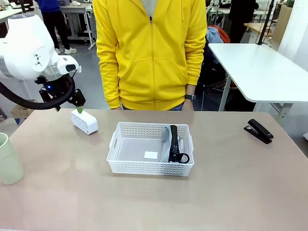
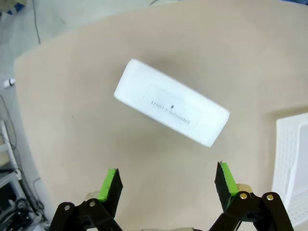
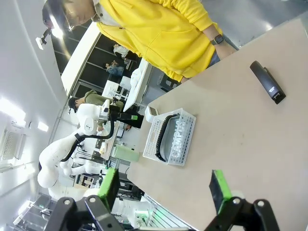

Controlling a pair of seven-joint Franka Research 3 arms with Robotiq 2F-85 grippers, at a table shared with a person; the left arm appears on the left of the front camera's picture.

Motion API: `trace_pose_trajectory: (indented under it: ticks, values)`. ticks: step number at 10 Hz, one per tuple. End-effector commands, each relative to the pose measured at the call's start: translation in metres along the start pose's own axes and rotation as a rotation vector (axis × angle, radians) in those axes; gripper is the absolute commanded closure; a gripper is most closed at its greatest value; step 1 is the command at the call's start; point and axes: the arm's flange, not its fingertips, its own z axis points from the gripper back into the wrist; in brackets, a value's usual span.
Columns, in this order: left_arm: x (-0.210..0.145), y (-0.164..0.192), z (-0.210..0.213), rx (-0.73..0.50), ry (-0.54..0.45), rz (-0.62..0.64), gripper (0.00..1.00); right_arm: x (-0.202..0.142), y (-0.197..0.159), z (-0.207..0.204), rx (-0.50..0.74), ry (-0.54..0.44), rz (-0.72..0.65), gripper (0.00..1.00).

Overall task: Efficiently arrange items inside the basket to fit them all.
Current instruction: Pick up the Digital clock and place it inside the Organizing basket.

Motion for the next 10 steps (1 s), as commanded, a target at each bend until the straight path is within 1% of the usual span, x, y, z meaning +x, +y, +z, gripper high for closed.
trace_pose_trajectory:
  ticks: [1, 2, 3, 10]
  values:
    - [-0.0007, -0.0125, -0.0036, 0.018, -0.065, -0.003, 0.00, 0.0040, 0.0006, 0.0005, 0.017, -0.017, 0.028, 0.00]
    - [-0.0010, -0.0130, -0.0041, -0.040, -0.011, 0.017, 0.00, 0.0040, 0.0006, 0.0005, 0.017, -0.017, 0.028, 0.00]
    - [0.0030, -0.0080, -0.0019, -0.001, -0.028, -0.010, 0.00, 0.0040, 0.0006, 0.0005, 0.017, -0.017, 0.028, 0.00]
    - [0.0030, -0.0080, -0.0019, -0.001, -0.028, -0.010, 0.00, 0.0040, 0.0006, 0.0005, 0.017, -0.017, 0.028, 0.00]
